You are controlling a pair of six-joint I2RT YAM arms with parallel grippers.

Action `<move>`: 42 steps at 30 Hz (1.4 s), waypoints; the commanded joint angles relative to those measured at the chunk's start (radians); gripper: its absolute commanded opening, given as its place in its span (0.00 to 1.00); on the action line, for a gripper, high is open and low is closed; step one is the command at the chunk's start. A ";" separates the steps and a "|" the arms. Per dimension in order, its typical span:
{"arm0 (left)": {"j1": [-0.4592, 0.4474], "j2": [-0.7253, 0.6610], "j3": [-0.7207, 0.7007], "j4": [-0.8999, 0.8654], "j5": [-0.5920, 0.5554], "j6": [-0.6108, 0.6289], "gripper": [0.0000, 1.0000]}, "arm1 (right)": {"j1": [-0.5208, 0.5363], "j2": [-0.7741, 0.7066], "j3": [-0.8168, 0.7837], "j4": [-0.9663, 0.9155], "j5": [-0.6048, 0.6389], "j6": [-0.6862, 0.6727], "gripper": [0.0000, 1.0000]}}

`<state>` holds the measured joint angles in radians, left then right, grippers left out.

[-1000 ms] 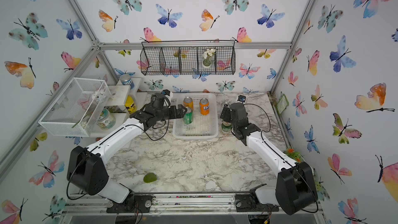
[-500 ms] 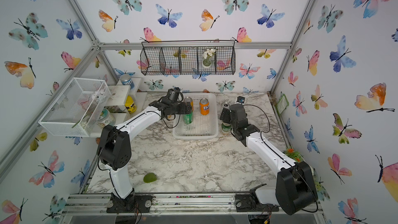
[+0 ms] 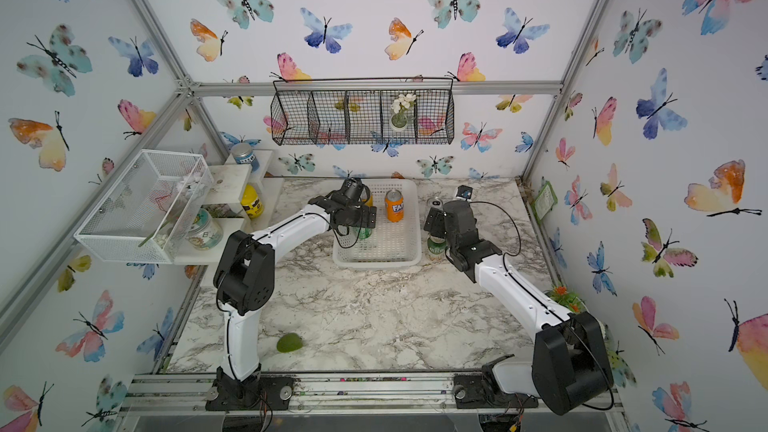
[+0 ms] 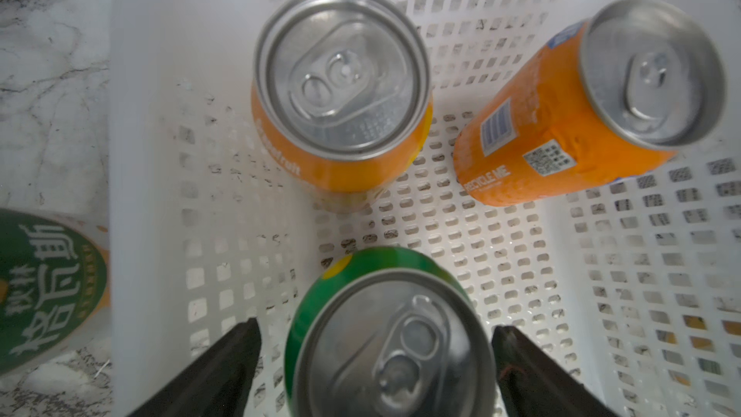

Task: Take out the drinks from the basket
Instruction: Pick up the drink from the basket.

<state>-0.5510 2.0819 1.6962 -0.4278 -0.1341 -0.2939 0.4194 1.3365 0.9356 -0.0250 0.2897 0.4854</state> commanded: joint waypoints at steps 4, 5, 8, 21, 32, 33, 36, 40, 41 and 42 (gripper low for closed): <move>0.003 0.036 0.018 -0.043 -0.046 0.015 0.89 | 0.000 -0.010 -0.012 0.020 -0.015 -0.011 0.89; 0.003 0.038 0.019 -0.042 -0.042 0.014 0.88 | 0.000 -0.010 -0.012 0.019 -0.014 -0.011 0.89; 0.003 0.037 0.020 -0.042 -0.035 0.013 0.82 | 0.000 -0.009 -0.012 0.019 -0.008 -0.010 0.89; 0.003 0.037 0.039 -0.045 -0.009 0.000 0.69 | -0.001 0.003 -0.003 0.017 -0.006 -0.010 0.89; 0.003 -0.006 0.090 -0.046 0.019 -0.004 0.66 | 0.000 0.004 0.002 0.016 -0.003 -0.011 0.89; 0.003 -0.009 0.094 -0.046 0.021 -0.004 0.65 | -0.001 0.005 0.000 0.016 -0.003 -0.011 0.89; 0.003 -0.030 0.104 -0.046 0.025 -0.003 0.64 | -0.001 0.006 0.003 0.015 -0.003 -0.011 0.89; 0.005 -0.081 0.106 -0.046 0.025 0.003 0.64 | -0.001 0.001 0.001 0.016 0.000 -0.011 0.89; 0.005 -0.110 0.106 -0.049 0.026 0.008 0.63 | 0.000 0.001 0.003 0.016 0.000 -0.011 0.90; 0.005 -0.131 0.108 -0.055 0.023 0.011 0.63 | 0.000 0.000 0.003 0.014 0.000 -0.012 0.89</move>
<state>-0.5510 2.0815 1.7599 -0.5056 -0.1234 -0.2916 0.4194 1.3369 0.9356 -0.0208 0.2882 0.4850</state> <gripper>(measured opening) 0.708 0.894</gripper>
